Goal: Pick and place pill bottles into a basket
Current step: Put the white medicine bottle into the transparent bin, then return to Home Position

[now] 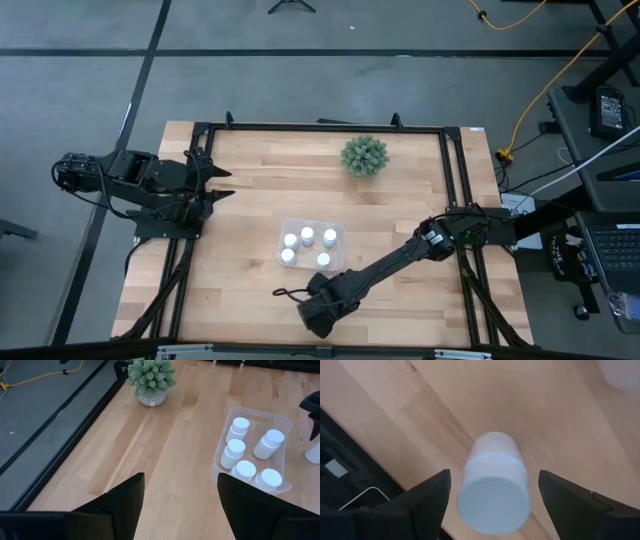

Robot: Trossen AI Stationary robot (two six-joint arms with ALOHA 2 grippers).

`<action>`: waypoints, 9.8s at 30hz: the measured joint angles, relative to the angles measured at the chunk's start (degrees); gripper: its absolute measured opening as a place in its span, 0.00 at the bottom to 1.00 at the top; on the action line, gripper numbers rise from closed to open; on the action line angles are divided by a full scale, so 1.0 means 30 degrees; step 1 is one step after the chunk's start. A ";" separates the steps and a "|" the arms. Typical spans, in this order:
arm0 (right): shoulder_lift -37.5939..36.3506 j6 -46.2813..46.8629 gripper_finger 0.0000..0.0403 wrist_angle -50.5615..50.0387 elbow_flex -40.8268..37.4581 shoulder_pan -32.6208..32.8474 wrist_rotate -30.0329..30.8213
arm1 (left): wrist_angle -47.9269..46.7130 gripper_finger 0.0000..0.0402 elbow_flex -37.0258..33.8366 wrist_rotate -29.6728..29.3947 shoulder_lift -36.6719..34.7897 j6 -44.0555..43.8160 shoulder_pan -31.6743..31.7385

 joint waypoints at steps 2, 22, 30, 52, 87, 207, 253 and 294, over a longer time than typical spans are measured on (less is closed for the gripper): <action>0.0087 -0.0177 0.75 0.0067 0.0000 -0.0008 0.0073 | 0.0043 0.61 0.0000 0.0000 -0.0006 0.0000 -0.0004; 0.0108 -0.0372 0.42 0.0213 0.0052 -0.0029 -0.0032 | 0.0078 0.61 0.0000 0.0015 -0.0006 -0.0488 0.0000; 0.0055 -0.0713 0.42 -0.0804 0.2311 -0.0015 0.0199 | 0.0085 0.61 0.0000 -0.0200 -0.0006 -0.0481 -0.0004; -0.2901 -1.0309 0.42 -0.0949 0.2295 -0.3024 0.0353 | 0.1690 0.61 0.0000 -0.0471 0.0224 -0.0488 -0.0003; -0.2552 -1.7699 0.42 -0.1365 0.2288 -0.5330 0.1455 | 0.2084 0.61 -0.0015 -0.1513 0.2789 -0.2866 -0.0002; -0.2027 -1.7793 0.73 0.0159 0.2302 -0.5085 0.2707 | 0.2314 0.61 0.0007 -0.1443 0.2784 -0.3279 -0.0015; -1.8208 -1.7293 0.73 -0.4130 -0.2728 -0.2763 1.6489 | 0.4083 0.61 0.0007 -0.1443 0.2711 -0.2940 -0.0014; -4.5924 -2.2546 0.55 2.0784 -3.5305 0.1290 1.9288 | 0.2407 0.61 -0.0007 -0.2037 0.0656 0.2099 0.1067</action>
